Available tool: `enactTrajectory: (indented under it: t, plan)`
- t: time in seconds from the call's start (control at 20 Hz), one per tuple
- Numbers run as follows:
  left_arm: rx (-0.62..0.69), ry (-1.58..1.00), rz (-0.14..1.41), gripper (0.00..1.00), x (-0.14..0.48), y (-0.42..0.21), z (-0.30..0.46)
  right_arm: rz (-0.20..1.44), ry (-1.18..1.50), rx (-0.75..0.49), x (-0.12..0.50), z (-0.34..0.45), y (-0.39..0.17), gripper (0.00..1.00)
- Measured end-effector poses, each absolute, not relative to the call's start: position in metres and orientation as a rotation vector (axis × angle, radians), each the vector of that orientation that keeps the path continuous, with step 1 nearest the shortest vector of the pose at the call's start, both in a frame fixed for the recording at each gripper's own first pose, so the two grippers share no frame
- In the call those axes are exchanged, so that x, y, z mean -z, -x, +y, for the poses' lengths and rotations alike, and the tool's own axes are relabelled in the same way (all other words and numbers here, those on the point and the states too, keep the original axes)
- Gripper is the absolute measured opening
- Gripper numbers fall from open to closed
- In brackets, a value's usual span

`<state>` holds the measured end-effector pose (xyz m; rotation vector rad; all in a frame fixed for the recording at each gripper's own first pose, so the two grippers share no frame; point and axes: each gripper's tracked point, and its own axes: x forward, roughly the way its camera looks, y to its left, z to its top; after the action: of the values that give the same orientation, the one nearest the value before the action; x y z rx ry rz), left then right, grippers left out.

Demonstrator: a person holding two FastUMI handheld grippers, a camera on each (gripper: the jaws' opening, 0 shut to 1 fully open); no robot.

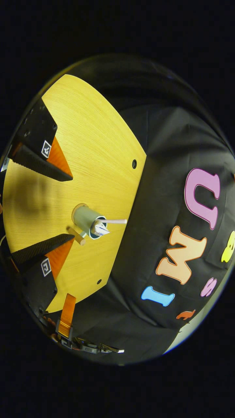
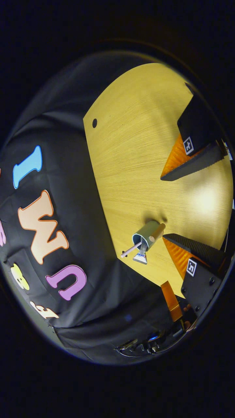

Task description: Put the toothbrush and toothpaste on the desktop into the cup, then pick up the cup and place it on the coaster on the desktop.

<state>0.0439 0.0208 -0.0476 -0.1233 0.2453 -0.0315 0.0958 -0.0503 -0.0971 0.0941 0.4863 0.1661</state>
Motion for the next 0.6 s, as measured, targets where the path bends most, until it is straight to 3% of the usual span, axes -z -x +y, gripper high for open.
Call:
enactTrajectory:
  t: [0.05, 0.3, 0.35, 0.45, 0.55, 0.6]
  plan:
    - [0.031, 0.119, 0.247, 0.94, 0.049, -0.044, 0.02, 0.481, -0.097, -0.163, 0.095, -0.053, -0.094, 0.99]
    - [0.053, 0.073, 0.237, 0.94, 0.043, -0.043, 0.011, 0.419, -0.111, -0.156, 0.073, -0.056, -0.088, 0.99]
    - [0.061, 0.058, 0.24, 0.94, 0.042, -0.042, 0.009, 0.406, -0.106, -0.15, 0.069, -0.058, -0.088, 0.94]
    - [0.076, 0.028, 0.247, 0.94, 0.042, -0.043, 0.005, 0.393, -0.093, -0.149, 0.063, -0.059, -0.082, 0.99]
    - [0.104, -0.01, 0.26, 0.94, 0.044, -0.044, -0.003, 0.374, -0.071, -0.142, 0.056, -0.063, -0.075, 0.94]
    - [0.12, -0.025, 0.266, 0.94, 0.045, -0.043, -0.007, 0.372, -0.065, -0.139, 0.054, -0.065, -0.071, 0.99]
